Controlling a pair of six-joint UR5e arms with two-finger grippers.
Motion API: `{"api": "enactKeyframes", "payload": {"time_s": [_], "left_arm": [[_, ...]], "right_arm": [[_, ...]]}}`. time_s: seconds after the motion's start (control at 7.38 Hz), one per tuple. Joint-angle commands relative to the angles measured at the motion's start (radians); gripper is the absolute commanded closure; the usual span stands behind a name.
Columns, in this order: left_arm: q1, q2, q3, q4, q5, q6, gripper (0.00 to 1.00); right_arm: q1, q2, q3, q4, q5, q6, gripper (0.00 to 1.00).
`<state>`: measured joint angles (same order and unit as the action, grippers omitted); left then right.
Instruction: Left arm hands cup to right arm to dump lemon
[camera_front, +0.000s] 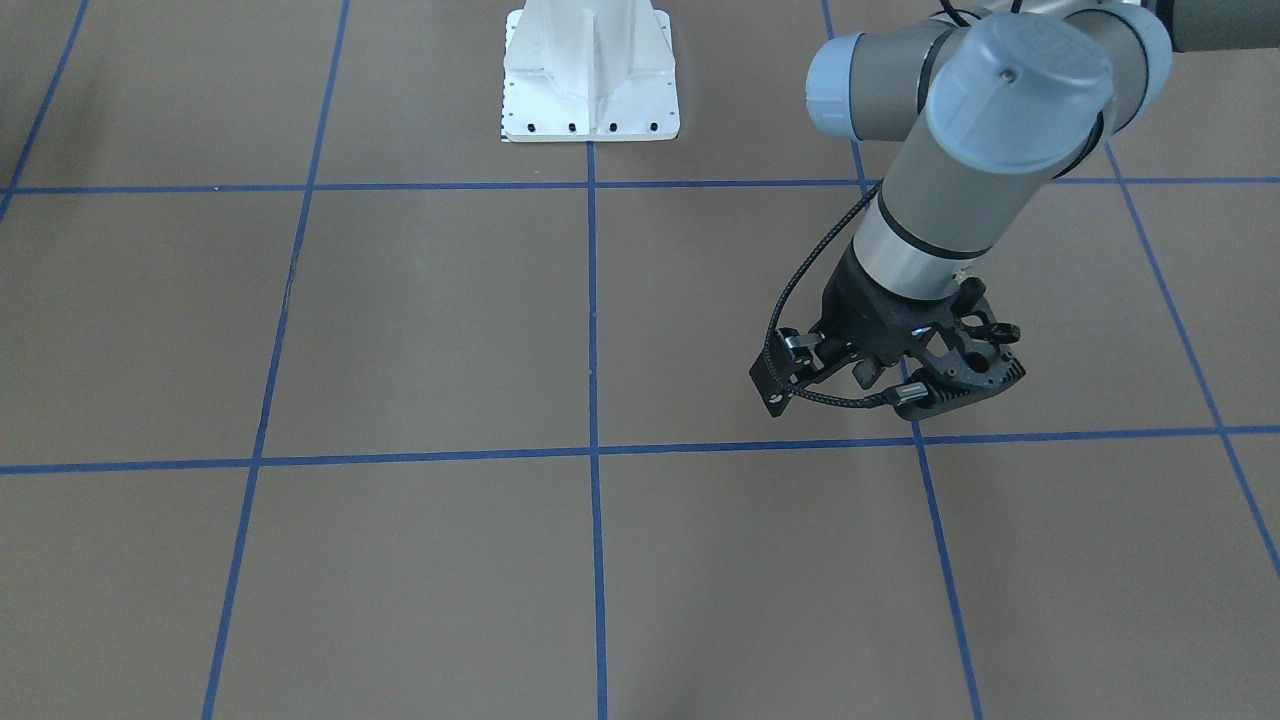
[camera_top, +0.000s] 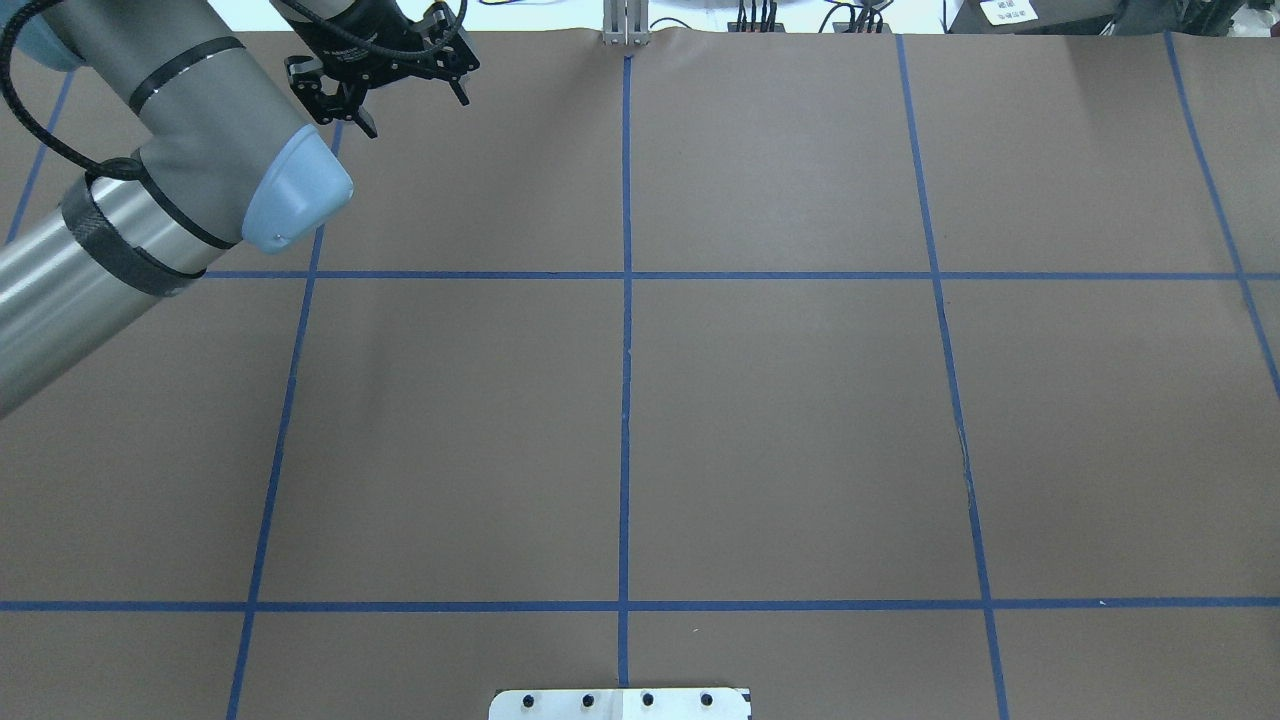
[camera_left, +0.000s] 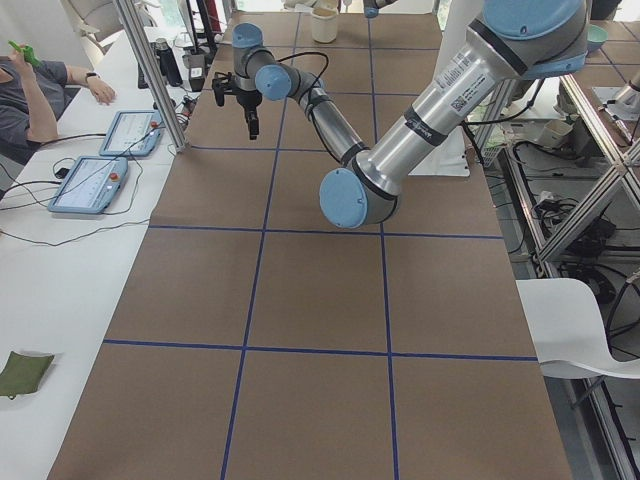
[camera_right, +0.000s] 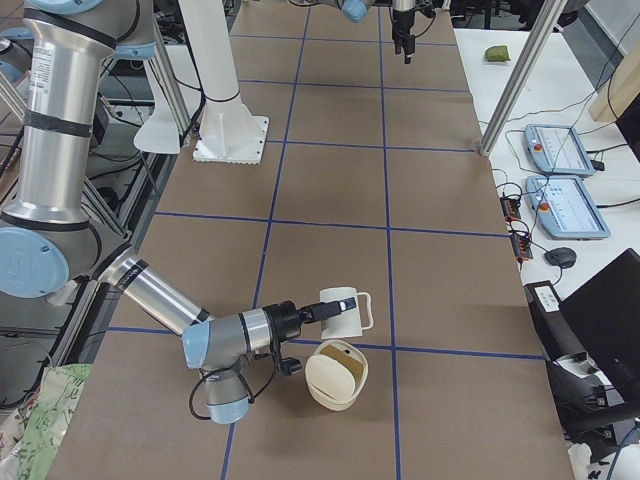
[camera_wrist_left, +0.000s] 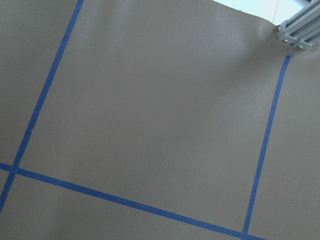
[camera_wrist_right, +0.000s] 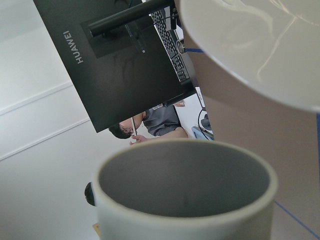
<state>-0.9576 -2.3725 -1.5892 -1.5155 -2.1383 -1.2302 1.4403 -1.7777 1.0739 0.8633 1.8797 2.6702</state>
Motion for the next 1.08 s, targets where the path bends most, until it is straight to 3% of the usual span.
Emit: {"api": "enactKeyframes", "payload": {"time_s": [0.0,0.27,0.54,0.95], "left_arm": [[0.0,-0.001,-0.002,0.0,0.0,0.0,0.0],[0.002,-0.002,0.0,-0.002,0.0,0.0,0.0],[0.003,-0.002,0.0,-0.002,0.0,0.0,0.0],[0.007,0.001,-0.002,-0.005,0.0,0.0,0.0]], "right_arm": [[-0.003,0.011,0.003,0.0,0.074,-0.274,0.93],[-0.003,0.011,0.033,-0.009,0.165,-0.511,0.93],[-0.003,0.009,0.037,-0.032,0.199,-0.785,0.91],[-0.001,0.001,0.237,-0.336,0.231,-1.097,0.9]]}}
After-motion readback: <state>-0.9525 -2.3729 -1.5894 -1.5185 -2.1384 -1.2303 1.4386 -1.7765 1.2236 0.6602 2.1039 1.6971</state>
